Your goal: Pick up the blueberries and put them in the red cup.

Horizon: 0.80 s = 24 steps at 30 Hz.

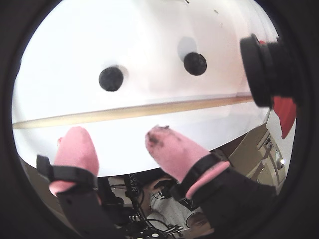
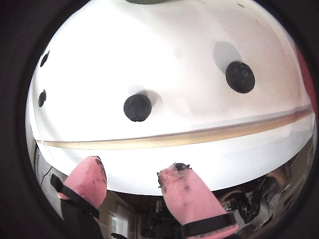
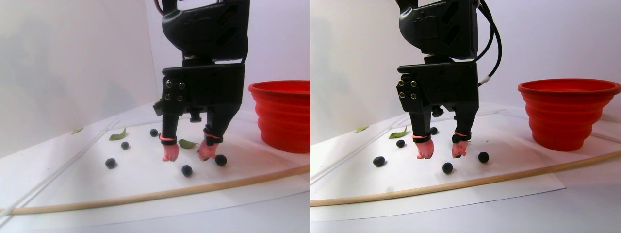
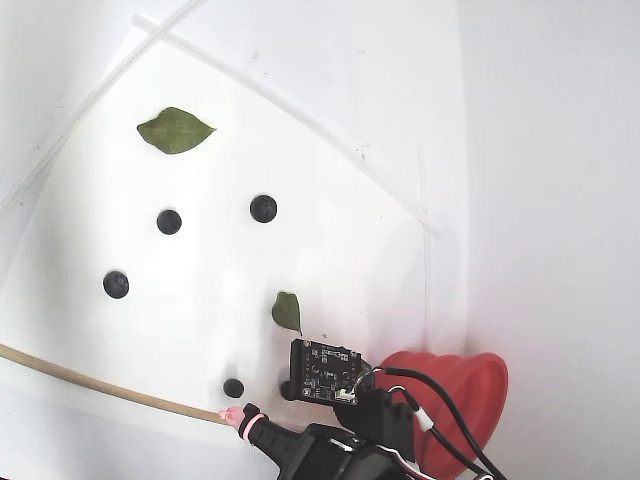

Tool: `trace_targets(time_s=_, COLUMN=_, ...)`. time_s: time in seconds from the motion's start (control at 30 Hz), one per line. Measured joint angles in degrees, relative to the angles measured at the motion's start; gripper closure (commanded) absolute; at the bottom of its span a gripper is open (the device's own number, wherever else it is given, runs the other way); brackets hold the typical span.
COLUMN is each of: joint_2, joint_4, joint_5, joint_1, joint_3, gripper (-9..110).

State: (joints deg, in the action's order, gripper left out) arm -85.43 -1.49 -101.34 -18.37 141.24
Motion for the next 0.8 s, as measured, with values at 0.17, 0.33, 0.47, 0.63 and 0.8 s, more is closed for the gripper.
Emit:
trace_targets(time_s=0.17, joint_2=2.99, joint_4=-2.29, joint_5=-0.7, joint_1=0.0, joint_3=-1.67, gripper=80)
trace_targets(time_s=0.33, joint_2=4.22, joint_4=-2.72, joint_5=-0.7, joint_1=0.53, joint_3=-3.08, gripper=80)
trace_targets(time_s=0.47, joint_2=5.27, joint_4=-2.9, joint_5=-0.7, joint_1=0.97, joint_3=-4.04, gripper=80)
trace_targets(time_s=0.63, joint_2=7.29, joint_4=-4.75, joint_5=-0.7, joint_1=0.97, joint_3=-4.13, gripper=80)
trace_targets(time_s=0.8, joint_2=8.79, joint_4=-6.06, joint_5=-0.7, joint_1=1.05, joint_3=-4.31, gripper=80)
